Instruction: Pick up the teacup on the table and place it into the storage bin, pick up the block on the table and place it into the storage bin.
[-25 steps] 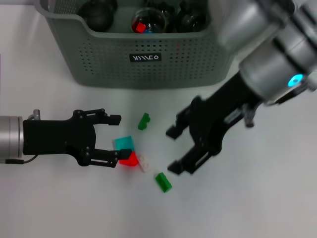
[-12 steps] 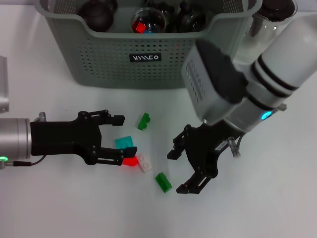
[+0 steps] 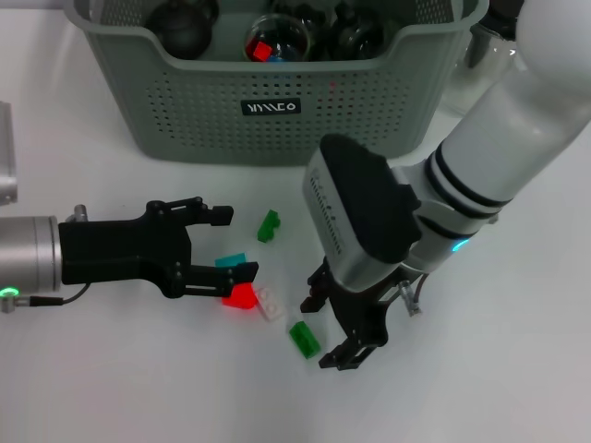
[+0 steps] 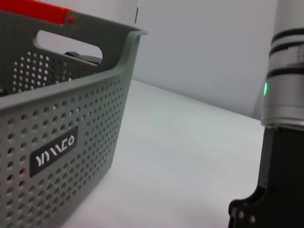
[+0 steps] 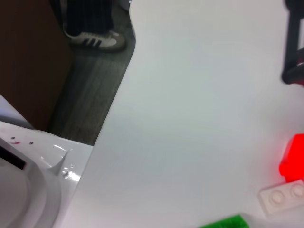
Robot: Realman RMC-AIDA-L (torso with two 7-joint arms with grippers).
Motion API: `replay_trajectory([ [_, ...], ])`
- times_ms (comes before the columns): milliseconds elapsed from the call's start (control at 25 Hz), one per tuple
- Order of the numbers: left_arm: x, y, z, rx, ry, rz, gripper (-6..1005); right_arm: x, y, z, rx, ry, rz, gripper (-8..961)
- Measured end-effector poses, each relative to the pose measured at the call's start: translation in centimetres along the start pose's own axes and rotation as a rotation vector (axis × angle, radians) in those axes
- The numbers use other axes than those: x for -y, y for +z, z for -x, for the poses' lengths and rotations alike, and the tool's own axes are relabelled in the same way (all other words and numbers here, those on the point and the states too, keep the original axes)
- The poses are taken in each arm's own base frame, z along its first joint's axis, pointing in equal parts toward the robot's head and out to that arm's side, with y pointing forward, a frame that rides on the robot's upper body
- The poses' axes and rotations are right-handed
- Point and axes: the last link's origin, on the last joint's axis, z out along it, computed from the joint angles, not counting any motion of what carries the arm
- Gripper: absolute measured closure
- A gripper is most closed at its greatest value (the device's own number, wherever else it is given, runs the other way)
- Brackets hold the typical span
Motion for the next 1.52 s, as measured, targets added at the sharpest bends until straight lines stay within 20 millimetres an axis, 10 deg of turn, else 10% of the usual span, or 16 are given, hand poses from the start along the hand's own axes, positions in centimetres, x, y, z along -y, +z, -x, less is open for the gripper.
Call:
replay_trajectory([
  [960,0.3,-0.6,0.1,-0.012,-0.013,-0.027,114,0.1,1.1,0.8,0.002,-0.006,-0.023,224],
  [1280,0.4,-0.6,0.1,-0.012,-0.01,-0.028,114,0.1,1.5,1.0,0.0,-0.003,-0.012,486],
  [1520,0.3,-0.7,0.2,-0.012,-0.013,-0.031,114,0.3,0.9,1.3,0.009,0.027,-0.012,513],
])
